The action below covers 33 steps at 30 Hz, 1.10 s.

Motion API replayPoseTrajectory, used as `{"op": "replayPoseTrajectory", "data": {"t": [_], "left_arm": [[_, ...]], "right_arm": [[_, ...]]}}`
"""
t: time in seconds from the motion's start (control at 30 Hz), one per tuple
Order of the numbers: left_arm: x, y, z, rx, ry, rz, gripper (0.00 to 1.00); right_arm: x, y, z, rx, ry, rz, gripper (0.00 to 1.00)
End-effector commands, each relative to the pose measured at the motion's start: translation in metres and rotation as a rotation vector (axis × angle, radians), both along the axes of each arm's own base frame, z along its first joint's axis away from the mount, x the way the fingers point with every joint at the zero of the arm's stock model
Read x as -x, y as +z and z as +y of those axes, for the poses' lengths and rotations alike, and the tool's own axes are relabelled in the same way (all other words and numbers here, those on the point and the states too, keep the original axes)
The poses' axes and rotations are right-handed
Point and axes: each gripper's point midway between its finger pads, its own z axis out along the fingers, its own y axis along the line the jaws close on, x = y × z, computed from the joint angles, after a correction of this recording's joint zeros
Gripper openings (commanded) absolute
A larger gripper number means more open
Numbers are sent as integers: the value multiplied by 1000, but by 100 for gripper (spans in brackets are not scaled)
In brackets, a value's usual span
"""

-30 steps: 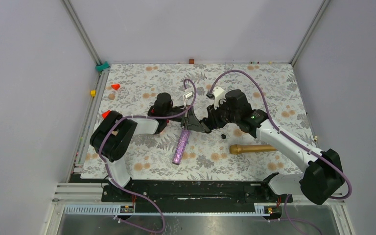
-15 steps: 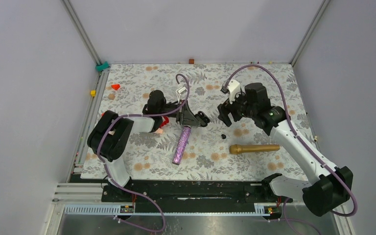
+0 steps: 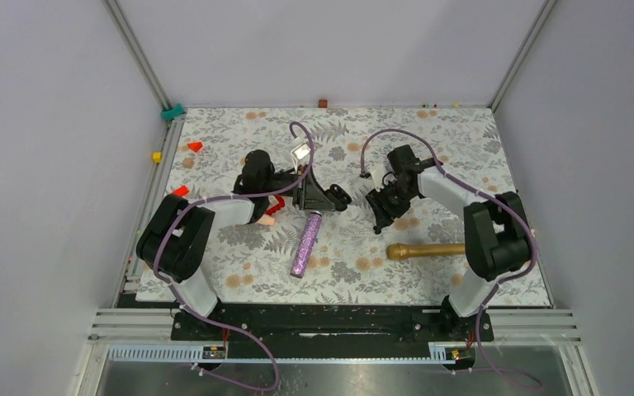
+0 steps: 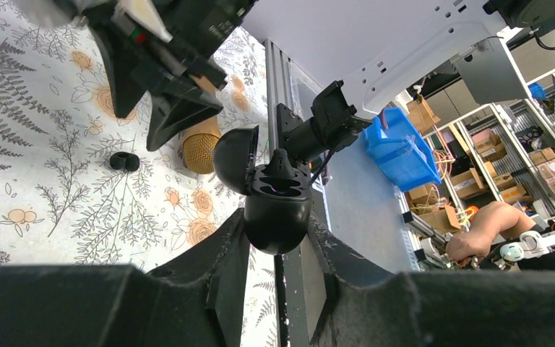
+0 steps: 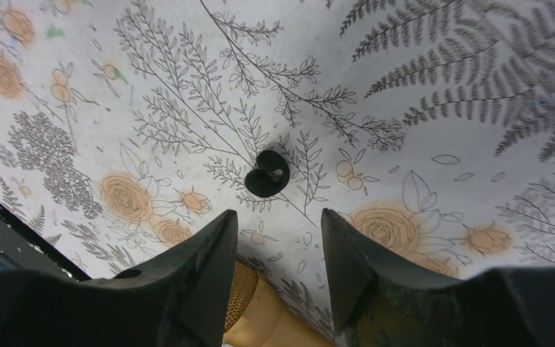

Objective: Insert the wireless bluetooth earbuds into the charging case
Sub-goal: Pick up the earbud from the center of the board.

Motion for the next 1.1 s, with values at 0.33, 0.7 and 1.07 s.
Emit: {"op": "replayPoseTrajectory", "data": {"t": [0.33, 0.7, 1.07], "left_arm": [[3, 17, 0, 32, 8, -107, 14], [5, 19, 0, 35, 7, -123, 15], [6, 21, 1, 38, 7, -137, 15]], "right_arm": [[-5, -22, -2, 54, 17, 99, 40], [-14, -26, -1, 95, -38, 79, 33], [5, -44, 8, 176, 3, 123, 30]]}}
